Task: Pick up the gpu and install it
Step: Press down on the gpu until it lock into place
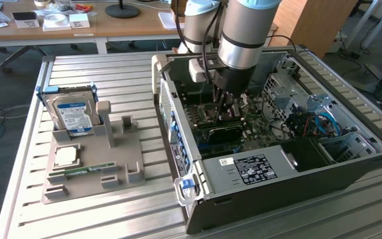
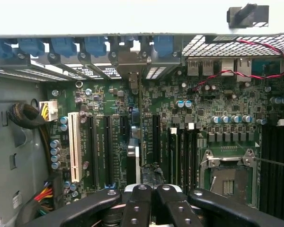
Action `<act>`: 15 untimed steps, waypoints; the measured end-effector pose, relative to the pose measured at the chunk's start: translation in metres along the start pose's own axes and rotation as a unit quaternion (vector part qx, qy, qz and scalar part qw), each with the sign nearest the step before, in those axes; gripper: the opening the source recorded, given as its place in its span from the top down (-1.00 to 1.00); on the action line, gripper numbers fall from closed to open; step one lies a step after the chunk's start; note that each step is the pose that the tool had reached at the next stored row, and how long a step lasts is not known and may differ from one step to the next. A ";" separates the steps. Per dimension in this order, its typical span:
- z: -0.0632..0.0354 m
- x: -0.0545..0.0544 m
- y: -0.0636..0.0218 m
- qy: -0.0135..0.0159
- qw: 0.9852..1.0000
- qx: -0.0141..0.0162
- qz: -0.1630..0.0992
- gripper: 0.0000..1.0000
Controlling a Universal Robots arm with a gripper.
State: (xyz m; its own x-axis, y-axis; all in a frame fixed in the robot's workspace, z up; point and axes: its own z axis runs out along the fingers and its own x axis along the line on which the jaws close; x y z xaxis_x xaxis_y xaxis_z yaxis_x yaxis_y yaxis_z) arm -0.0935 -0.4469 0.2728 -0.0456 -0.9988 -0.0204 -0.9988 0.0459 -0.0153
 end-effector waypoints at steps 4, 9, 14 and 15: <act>0.0002 0.000 0.0000 0.000 1.000 0.000 0.000 0.79; 0.0026 0.001 0.0000 0.000 1.000 0.000 0.000 0.79; 0.0031 0.001 0.0000 0.000 1.000 0.000 0.000 0.79; 0.0034 0.001 0.0000 0.000 1.000 0.000 0.000 0.79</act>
State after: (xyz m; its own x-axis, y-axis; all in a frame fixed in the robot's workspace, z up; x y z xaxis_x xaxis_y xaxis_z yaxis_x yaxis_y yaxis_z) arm -0.0935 -0.4477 0.2694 -0.0455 -0.9987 -0.0208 -0.9988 0.0459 -0.0154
